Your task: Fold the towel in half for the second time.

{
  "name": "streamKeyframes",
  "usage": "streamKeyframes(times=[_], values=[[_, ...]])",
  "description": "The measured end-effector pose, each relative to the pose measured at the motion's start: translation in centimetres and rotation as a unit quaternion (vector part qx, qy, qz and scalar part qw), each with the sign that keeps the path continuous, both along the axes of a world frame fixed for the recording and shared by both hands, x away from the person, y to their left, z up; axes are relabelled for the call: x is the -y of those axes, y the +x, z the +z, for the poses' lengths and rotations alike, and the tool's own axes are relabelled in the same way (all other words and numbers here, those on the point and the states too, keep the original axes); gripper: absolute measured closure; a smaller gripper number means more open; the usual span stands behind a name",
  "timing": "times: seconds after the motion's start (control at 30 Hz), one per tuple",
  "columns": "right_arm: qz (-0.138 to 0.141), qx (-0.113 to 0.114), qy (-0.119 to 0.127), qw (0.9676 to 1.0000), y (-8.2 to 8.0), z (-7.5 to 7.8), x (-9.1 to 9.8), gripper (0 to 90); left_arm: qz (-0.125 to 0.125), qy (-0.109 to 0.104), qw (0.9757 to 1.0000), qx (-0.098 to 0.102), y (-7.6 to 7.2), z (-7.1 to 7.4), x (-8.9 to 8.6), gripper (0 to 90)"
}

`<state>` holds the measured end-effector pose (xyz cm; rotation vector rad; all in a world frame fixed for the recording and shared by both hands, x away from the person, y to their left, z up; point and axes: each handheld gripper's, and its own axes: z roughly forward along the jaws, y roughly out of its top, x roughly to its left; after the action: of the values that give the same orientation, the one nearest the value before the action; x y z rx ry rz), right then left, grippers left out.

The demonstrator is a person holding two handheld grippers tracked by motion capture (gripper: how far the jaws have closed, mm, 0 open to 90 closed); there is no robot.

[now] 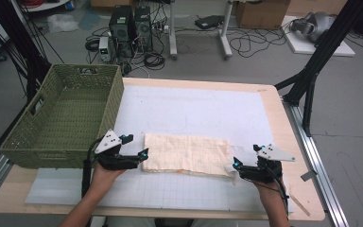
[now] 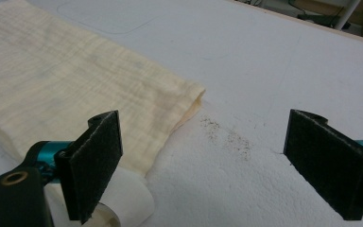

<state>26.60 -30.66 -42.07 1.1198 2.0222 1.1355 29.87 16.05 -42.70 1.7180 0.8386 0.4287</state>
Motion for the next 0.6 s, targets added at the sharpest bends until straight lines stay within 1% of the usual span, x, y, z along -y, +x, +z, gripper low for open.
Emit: streamKeyframes(times=[0.03,0.1,0.13,0.2,0.3,0.4,0.5,0.6], values=[[0.001,-0.001,0.000,1.0000,-0.02,-0.03,-0.01,11.7,-0.005,-0.005,1.0000,-0.003,0.06,-0.02,0.00,17.3],[0.001,-0.001,-0.002,1.0000,-0.07,-0.10,0.03,11.7,-0.007,-0.008,0.9999,-0.007,0.07,-0.08,0.14,17.4],[0.001,-0.003,-0.001,1.0000,-0.15,-0.10,0.05,11.7,-0.007,-0.006,0.9999,-0.007,0.05,-0.11,0.23,17.4],[0.001,-0.001,-0.001,1.0000,-0.19,-0.08,0.12,11.7,-0.010,-0.002,0.9999,-0.006,0.01,-0.11,0.35,17.4],[0.002,0.002,-0.001,1.0000,-0.20,-0.04,0.22,11.8,-0.010,-0.004,0.9999,-0.008,0.16,-0.08,0.46,17.4],[0.004,-0.002,-0.002,1.0000,-0.19,-0.13,0.40,11.7,-0.007,-0.010,0.9999,-0.008,0.21,0.01,0.59,17.5],[0.001,-0.004,0.004,1.0000,-0.33,-0.17,0.58,11.6,-0.002,0.005,1.0000,-0.007,0.35,0.22,0.71,17.5],[0.002,-0.003,0.006,1.0000,-0.39,-0.12,0.72,11.5,-0.001,-0.005,0.9999,-0.011,0.78,0.56,0.63,17.4]])
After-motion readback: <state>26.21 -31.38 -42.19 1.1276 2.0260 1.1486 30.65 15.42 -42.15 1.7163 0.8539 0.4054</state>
